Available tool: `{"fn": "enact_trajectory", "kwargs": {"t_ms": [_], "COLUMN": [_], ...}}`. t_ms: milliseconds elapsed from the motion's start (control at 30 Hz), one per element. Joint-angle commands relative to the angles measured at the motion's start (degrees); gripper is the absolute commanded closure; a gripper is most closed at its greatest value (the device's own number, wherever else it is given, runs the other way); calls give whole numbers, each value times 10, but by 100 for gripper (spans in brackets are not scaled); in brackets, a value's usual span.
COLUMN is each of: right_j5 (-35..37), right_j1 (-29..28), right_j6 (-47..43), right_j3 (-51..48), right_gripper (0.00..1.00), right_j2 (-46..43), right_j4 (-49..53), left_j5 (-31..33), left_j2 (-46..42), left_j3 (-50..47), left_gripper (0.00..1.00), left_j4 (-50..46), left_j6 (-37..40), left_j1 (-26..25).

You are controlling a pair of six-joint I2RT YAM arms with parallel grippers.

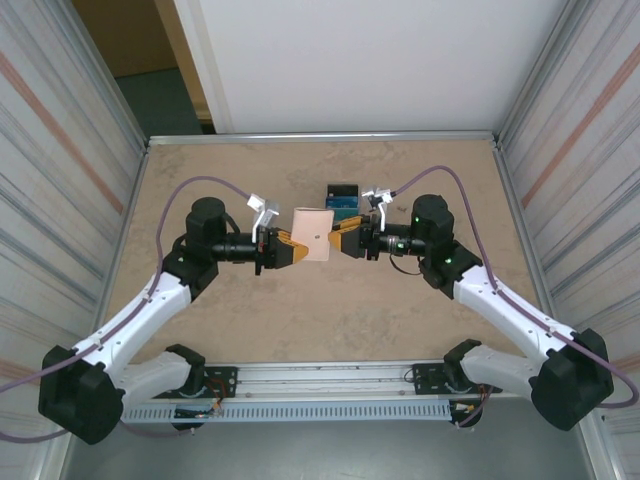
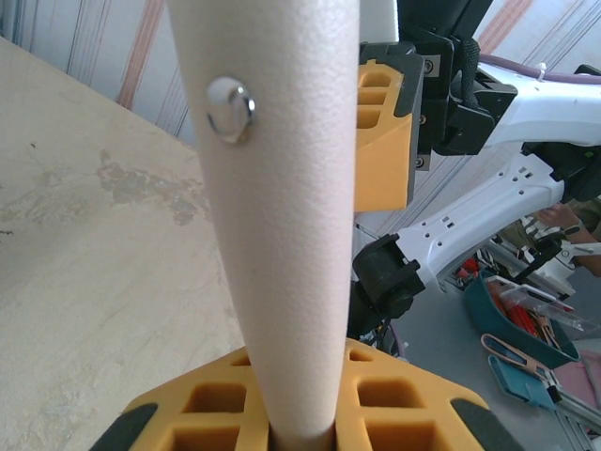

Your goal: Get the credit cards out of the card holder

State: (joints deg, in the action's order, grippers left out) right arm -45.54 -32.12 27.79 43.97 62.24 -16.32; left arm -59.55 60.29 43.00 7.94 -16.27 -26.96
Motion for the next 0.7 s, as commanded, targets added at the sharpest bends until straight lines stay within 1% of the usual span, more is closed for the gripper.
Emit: {"fn": "enact_trajectory", "kwargs": {"t_ms": [0,133,467,667], "right_j5": [-3,-4,3,2], "right_j1": [6,6,6,5], "right_j6": [-2,-3,-7,-7], "right_j3": [-8,-10,-9,-8], "right_gripper": [69,69,68,72], "right_j2": [-8,-16,-26,-18], "right_j4": [-16,-17,-11,-13], "left_j5": [-18,-7,-7,-10], "left_j2": [-27,-33,-36,-37], "left_j3": [4,2,3,3], "left_gripper": [100,100,100,100], "left_j4": [27,23,30,35], "left_j6": [1,3,-5,-6], "left_j1": [-9,-9,-10,-12]}}
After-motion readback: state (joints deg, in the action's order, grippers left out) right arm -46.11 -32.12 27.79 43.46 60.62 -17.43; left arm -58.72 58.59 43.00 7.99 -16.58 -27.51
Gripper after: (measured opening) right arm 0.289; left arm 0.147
